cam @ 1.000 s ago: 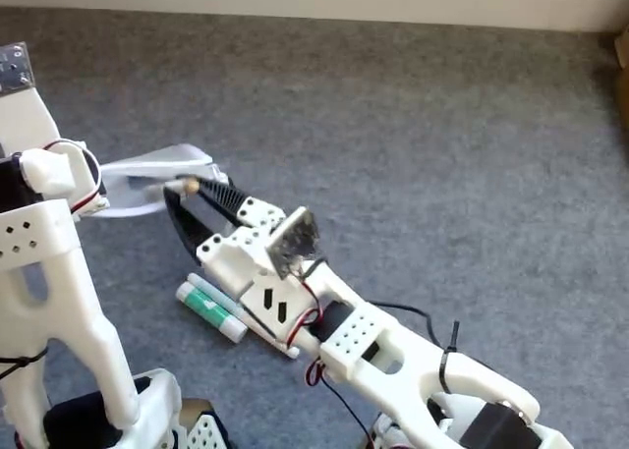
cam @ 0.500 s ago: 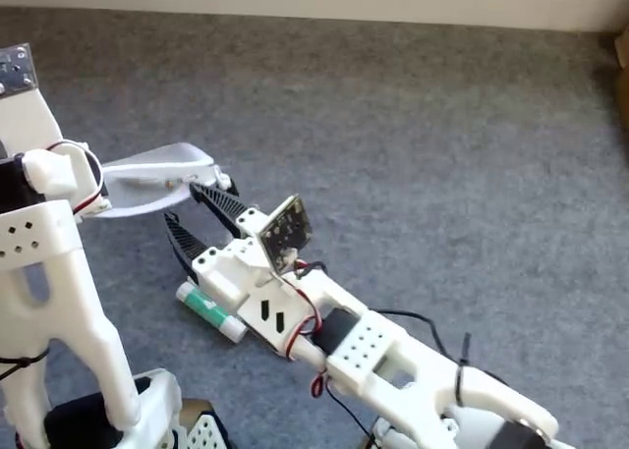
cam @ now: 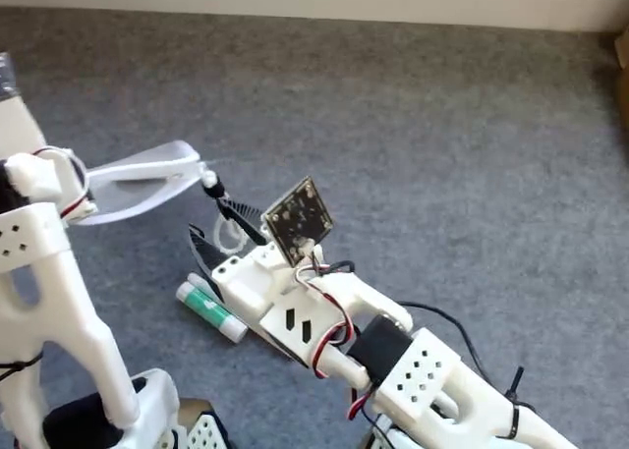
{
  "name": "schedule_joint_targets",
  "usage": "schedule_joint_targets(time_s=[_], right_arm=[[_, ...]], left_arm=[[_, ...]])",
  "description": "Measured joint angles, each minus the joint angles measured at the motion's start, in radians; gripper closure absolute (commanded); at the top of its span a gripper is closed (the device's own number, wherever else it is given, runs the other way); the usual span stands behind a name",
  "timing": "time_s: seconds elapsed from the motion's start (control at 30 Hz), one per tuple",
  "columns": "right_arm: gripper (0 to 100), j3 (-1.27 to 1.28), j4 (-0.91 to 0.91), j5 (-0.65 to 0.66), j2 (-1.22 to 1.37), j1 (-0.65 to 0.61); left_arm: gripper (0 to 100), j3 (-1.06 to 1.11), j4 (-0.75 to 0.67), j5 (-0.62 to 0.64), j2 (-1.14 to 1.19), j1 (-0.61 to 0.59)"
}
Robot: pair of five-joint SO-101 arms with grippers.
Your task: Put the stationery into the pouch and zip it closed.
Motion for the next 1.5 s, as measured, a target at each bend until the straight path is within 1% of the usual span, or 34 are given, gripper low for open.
schedule_joint_targets(time_s=[0.1,0.23,0.6,0.9,1.17,1.5], right_arm=[[83.9,-0.002,0.057,0.000,0.000,0.000],[83.9,0.020,0.084,0.000,0.000,-0.002],[83.9,0.098,0.091,0.000,0.014,0.000],[83.9,0.089,0.091,0.017,0.344,-0.002],[83.9,0.003,0.091,0.074,0.559,-0.002],[83.9,-0.150,0.091,0.083,0.789,-0.002]], left_arm=[[99,0.000,0.000,0.014,0.000,-0.058],[99,0.000,0.000,0.023,0.000,-0.095],[99,0.003,0.000,0.023,0.000,-0.103],[99,0.003,0.000,0.023,0.000,-0.103],[99,0.043,-0.025,0.023,-0.008,-0.103],[99,0.058,-0.046,0.023,-0.015,-0.103]])
